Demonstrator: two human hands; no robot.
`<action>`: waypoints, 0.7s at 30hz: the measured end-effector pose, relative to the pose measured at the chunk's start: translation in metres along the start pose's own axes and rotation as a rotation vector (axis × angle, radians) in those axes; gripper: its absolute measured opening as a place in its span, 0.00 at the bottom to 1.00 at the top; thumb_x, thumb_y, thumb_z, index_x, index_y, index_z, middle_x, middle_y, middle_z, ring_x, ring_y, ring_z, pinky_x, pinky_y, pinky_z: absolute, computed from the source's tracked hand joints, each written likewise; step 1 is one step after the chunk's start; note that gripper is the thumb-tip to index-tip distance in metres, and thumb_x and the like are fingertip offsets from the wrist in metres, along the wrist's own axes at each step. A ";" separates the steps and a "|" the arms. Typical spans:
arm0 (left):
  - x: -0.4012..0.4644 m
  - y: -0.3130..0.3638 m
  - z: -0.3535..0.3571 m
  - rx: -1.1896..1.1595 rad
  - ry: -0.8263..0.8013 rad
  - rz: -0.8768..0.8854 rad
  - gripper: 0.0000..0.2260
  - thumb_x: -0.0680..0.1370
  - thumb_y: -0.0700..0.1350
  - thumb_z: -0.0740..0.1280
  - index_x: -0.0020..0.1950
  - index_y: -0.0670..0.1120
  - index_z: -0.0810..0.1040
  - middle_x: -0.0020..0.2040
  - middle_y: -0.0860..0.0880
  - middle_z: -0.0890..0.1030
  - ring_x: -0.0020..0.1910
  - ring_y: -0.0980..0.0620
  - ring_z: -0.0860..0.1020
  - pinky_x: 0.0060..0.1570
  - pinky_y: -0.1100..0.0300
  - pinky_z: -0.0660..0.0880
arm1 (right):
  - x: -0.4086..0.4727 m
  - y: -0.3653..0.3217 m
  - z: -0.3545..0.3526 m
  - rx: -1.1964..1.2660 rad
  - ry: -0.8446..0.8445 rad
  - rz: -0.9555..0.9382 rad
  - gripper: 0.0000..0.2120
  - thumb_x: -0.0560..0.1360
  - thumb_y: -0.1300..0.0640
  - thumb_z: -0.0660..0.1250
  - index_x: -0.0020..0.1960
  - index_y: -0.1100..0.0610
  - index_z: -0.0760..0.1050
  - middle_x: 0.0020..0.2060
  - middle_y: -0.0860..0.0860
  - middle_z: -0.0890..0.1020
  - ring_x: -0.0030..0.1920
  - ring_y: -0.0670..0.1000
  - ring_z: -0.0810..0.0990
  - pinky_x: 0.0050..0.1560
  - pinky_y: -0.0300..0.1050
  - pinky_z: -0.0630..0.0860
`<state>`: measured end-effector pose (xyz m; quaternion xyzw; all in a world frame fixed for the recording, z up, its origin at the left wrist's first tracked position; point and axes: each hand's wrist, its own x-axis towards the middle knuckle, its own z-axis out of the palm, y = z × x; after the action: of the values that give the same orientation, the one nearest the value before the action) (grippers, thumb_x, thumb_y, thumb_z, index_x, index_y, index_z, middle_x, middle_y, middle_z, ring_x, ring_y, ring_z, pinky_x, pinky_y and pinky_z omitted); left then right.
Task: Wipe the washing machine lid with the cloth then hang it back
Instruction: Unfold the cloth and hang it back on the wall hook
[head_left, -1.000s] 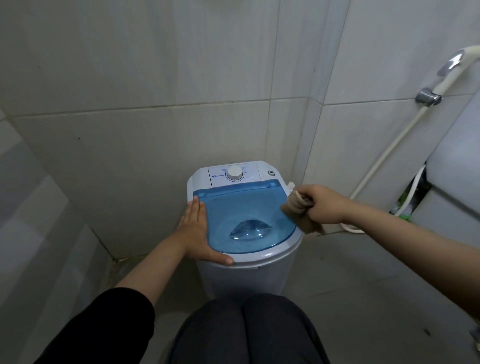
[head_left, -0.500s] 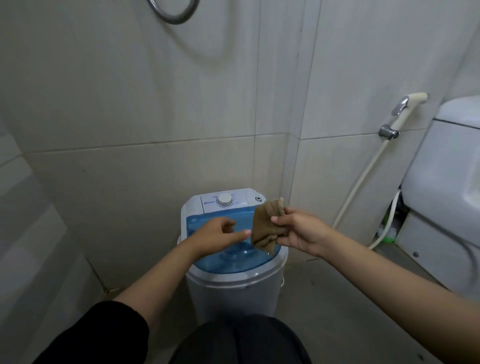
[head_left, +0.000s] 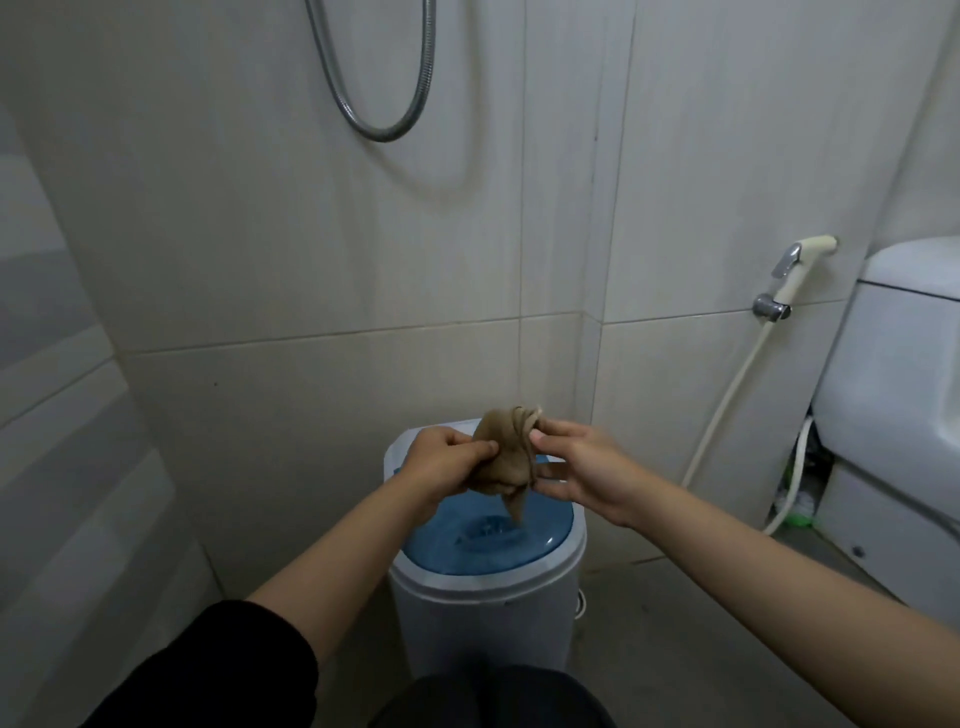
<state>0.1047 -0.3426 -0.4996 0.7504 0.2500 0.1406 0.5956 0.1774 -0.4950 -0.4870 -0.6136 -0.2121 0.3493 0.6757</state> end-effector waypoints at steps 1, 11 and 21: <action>0.000 0.003 -0.004 -0.044 0.008 -0.007 0.06 0.74 0.44 0.71 0.41 0.41 0.77 0.38 0.43 0.79 0.39 0.48 0.78 0.41 0.56 0.77 | 0.000 -0.002 0.001 -0.114 0.046 -0.014 0.11 0.79 0.58 0.61 0.60 0.55 0.75 0.49 0.53 0.80 0.46 0.50 0.80 0.50 0.45 0.75; 0.000 0.042 -0.032 -0.265 0.067 0.022 0.10 0.75 0.42 0.69 0.38 0.37 0.78 0.26 0.45 0.79 0.23 0.53 0.78 0.26 0.63 0.77 | 0.010 -0.006 0.018 -0.627 0.068 -0.520 0.21 0.69 0.55 0.74 0.61 0.51 0.76 0.56 0.47 0.80 0.54 0.43 0.79 0.46 0.24 0.72; 0.027 0.054 -0.064 -0.102 -0.126 0.208 0.11 0.72 0.43 0.72 0.51 0.40 0.81 0.42 0.45 0.83 0.41 0.51 0.82 0.39 0.63 0.77 | 0.063 -0.036 0.039 -0.276 -0.052 -0.496 0.14 0.73 0.70 0.66 0.58 0.66 0.77 0.44 0.58 0.83 0.40 0.47 0.83 0.48 0.41 0.82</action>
<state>0.1060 -0.2841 -0.4342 0.7485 0.1253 0.1668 0.6295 0.1990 -0.4226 -0.4544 -0.6198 -0.4185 0.1567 0.6451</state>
